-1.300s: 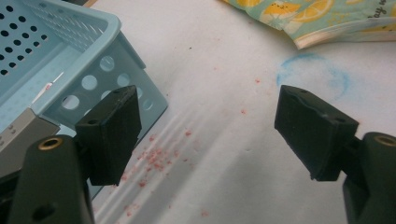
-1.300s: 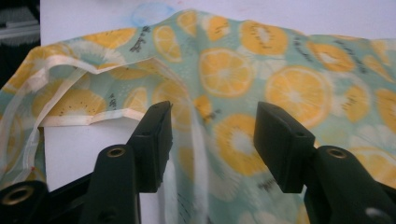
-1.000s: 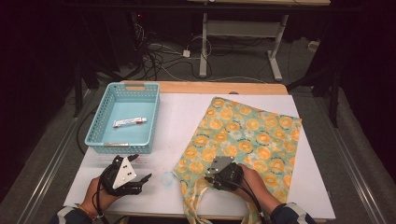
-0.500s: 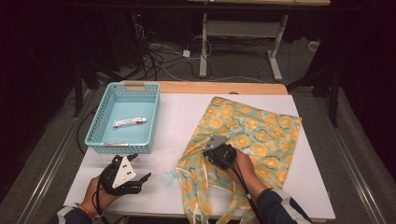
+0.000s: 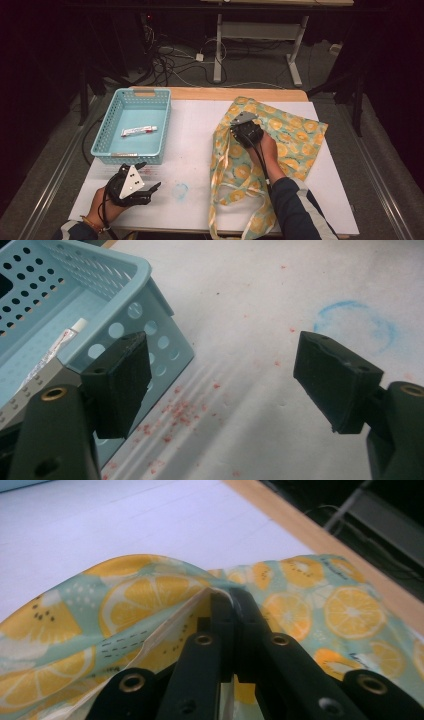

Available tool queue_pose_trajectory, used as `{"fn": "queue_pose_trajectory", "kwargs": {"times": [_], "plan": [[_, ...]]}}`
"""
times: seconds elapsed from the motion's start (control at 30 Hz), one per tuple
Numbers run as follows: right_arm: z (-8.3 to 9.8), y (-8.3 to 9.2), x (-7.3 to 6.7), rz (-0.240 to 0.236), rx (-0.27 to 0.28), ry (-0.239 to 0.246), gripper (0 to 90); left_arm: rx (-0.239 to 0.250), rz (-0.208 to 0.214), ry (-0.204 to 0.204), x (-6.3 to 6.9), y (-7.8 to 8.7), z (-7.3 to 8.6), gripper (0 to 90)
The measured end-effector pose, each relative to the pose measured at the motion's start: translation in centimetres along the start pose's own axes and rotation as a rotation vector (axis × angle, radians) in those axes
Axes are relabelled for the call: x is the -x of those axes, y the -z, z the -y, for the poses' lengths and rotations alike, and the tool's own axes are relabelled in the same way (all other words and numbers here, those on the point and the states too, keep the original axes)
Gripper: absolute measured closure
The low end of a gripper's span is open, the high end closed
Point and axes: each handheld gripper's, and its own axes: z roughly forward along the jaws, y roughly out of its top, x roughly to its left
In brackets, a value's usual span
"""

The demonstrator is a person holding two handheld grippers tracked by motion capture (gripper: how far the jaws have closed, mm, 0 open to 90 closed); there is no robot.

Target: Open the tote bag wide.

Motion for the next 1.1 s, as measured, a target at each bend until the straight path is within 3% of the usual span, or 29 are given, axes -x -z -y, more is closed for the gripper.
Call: {"fn": "queue_pose_trajectory", "kwargs": {"times": [0.17,0.3,0.4,0.43,0.53,0.6,0.67,0.8,1.03,1.1], "plan": [[-0.2,0.0,2.3,0.055,0.002,-0.077,89.9,-0.001,0.002,-0.003,-0.1,-0.1,-0.1,22.4],[0.6,-0.3,2.7,0.039,-0.015,-0.096,88.7,-0.005,0.005,-0.009,0.0,-0.2,-0.1,22.4],[1.0,-0.1,2.6,0.003,-0.007,-0.101,72.2,-0.006,0.004,-0.008,0.1,-0.2,0.0,22.3],[1.1,0.1,2.5,-0.02,-0.002,-0.103,71.4,-0.005,0.005,-0.007,0.1,-0.1,0.0,22.3],[1.3,1.5,1.6,-0.051,0.043,-0.054,57.2,-0.007,0.006,-0.008,0.2,-0.1,0.0,22.4],[1.5,2.8,1.1,-0.085,0.07,-0.048,53.1,-0.009,0.006,-0.006,0.2,-0.1,0.0,22.3],[1.9,4.3,0.2,-0.083,0.102,-0.019,51.3,-0.009,0.007,-0.006,0.3,-0.1,0.0,22.3],[2.8,6.5,-1.6,-0.152,0.112,0.042,50.1,-0.012,0.008,-0.012,0.5,-0.1,-0.1,22.2],[5.9,9.6,-3.9,-0.316,0.099,0.093,44.7,-0.017,0.015,-0.021,0.8,0.1,0.0,22.1],[6.7,10.3,-4.5,-0.341,0.09,0.144,43.0,-0.017,0.016,-0.023,1.0,0.1,0.0,22.1]]}}
